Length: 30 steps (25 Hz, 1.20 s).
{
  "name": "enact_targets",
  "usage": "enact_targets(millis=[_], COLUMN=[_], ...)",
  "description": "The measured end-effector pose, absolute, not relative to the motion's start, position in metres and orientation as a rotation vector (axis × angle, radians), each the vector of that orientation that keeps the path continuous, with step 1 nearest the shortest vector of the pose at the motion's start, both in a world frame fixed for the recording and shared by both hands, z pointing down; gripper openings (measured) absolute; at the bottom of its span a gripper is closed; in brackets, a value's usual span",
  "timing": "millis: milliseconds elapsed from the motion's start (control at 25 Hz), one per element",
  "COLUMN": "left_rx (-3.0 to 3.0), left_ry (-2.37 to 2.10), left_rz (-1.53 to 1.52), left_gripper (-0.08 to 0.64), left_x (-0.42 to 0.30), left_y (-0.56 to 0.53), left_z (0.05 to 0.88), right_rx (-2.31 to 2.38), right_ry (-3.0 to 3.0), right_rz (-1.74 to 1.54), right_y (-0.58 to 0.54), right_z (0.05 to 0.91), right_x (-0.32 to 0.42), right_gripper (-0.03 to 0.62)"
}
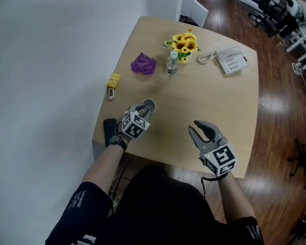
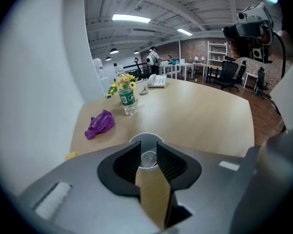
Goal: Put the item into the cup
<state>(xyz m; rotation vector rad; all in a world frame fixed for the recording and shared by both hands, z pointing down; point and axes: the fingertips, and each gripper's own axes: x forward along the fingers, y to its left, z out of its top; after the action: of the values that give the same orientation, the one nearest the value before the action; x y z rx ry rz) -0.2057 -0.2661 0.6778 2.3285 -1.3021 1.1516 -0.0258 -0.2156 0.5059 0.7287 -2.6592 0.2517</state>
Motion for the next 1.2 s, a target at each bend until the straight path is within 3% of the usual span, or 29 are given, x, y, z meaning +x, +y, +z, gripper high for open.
enact_targets(millis=[360, 680, 1200], left_rx=[2.373, 2.544, 2.595], left_ry=[-1.355, -1.449, -1.404], left_rz=[1.098, 0.883, 0.698], left_gripper=[0.156, 0.184, 0.211], left_x=[-0.209, -0.195, -0.153], left_y=[-0.261, -0.239, -0.08], left_z=[0.648, 0.559, 0.502], right_rx=[0.776, 0.834, 0.925], right_ry=[-2.656, -2.689, -2.738], right_rz=[0.257, 0.192, 0.131], right_y=[-0.209, -0.187, -0.066], right_z=[0.498, 0.472, 0.436], right_x=[-0.014, 0.0, 0.062], right_gripper=[0.112, 0.112, 0.112])
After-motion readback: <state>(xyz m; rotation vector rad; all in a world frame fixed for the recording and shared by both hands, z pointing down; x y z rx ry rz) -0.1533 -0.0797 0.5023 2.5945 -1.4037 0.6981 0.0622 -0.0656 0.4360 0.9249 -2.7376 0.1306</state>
